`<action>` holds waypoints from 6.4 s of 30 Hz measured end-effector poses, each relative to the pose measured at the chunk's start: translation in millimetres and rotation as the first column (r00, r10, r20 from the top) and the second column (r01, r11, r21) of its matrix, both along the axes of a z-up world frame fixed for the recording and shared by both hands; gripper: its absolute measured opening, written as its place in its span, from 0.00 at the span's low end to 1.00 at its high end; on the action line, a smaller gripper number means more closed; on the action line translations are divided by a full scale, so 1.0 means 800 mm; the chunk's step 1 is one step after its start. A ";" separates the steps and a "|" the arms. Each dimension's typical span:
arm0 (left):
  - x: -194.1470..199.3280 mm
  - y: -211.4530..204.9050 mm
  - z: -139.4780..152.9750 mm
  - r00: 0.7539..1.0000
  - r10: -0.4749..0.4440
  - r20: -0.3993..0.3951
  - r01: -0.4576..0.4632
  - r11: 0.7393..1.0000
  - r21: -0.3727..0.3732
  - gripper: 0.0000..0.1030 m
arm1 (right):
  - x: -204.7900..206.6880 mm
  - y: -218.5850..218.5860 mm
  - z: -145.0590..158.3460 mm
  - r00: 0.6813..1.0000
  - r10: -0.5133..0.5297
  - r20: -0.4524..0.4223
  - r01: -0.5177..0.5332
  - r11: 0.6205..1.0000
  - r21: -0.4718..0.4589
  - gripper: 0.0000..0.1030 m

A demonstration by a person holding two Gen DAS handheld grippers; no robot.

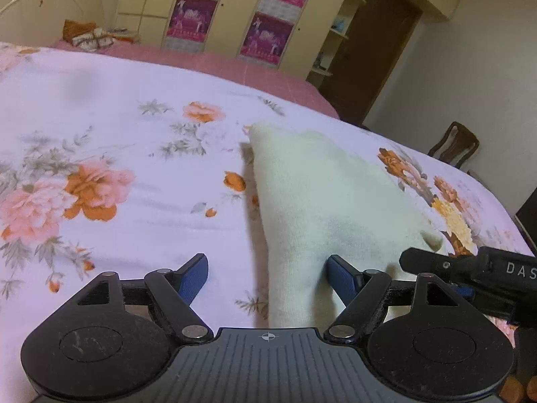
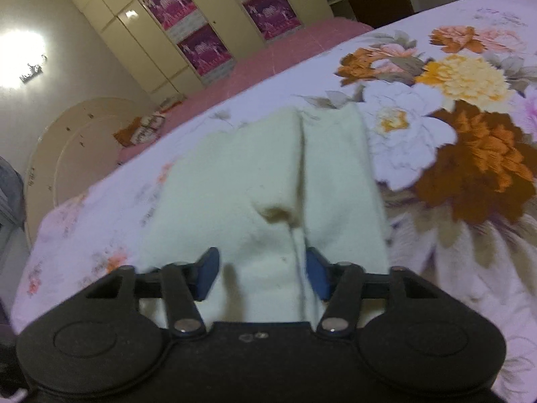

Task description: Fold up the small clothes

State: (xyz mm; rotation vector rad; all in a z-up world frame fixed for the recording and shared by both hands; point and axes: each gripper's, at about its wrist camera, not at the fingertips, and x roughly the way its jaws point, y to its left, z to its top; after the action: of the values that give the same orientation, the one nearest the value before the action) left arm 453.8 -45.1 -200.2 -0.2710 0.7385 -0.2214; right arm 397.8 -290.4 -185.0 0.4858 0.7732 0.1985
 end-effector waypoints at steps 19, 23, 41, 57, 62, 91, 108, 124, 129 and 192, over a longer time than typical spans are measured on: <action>0.010 -0.029 0.019 0.997 -0.058 0.051 0.059 0.998 -0.011 0.75 | 0.009 0.005 0.027 0.988 0.011 0.153 0.011 0.989 -0.144 0.15; 0.006 -0.044 0.022 0.995 -0.094 0.045 0.094 0.995 -0.013 0.75 | 0.004 -0.019 0.034 0.988 -0.013 0.152 0.038 0.986 -0.161 0.15; -0.012 -0.049 0.005 0.990 -0.138 -0.037 0.139 0.990 0.014 0.75 | -0.071 -0.061 0.013 0.998 -0.060 -0.033 0.056 0.993 -0.101 0.28; -0.019 -0.047 0.013 0.986 -0.153 -0.067 0.156 0.987 0.038 0.76 | -0.125 -0.053 0.006 0.993 -0.069 -0.095 0.049 0.979 -0.196 0.15; -0.008 -0.037 0.032 0.992 -0.120 -0.049 0.120 0.993 -0.008 0.76 | -0.112 -0.071 0.037 0.995 -0.103 -0.016 0.099 0.986 -0.134 0.32; 0.157 -0.055 -0.004 0.996 0.069 -0.051 -0.071 0.997 -0.040 0.88 | 0.122 -0.076 -0.005 0.992 -0.120 0.033 0.124 0.967 -0.221 0.12; 0.171 -0.059 0.000 0.993 0.099 -0.063 -0.099 0.995 0.008 0.89 | 0.145 -0.071 -0.005 0.991 -0.132 -0.008 0.125 0.951 -0.284 0.26; 0.065 -0.042 0.012 0.999 0.017 -0.035 -0.017 1.000 -0.011 0.89 | 0.031 -0.048 0.030 0.995 -0.067 0.069 0.084 0.955 -0.285 0.28; 0.063 -0.044 0.011 0.999 0.021 -0.045 -0.021 1.000 0.004 0.90 | 0.036 -0.057 0.003 0.993 -0.112 0.030 0.116 0.954 -0.278 0.31; -0.019 -0.065 0.028 0.989 -0.064 -0.137 0.073 0.995 0.061 0.90 | -0.069 -0.079 0.019 0.994 -0.085 -0.063 0.079 0.993 -0.085 0.44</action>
State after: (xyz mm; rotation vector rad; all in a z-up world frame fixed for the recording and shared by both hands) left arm 438.7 -96.9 -178.1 -0.1997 0.8883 -0.2452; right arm 342.9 -353.8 -170.2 0.4466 0.8216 0.0740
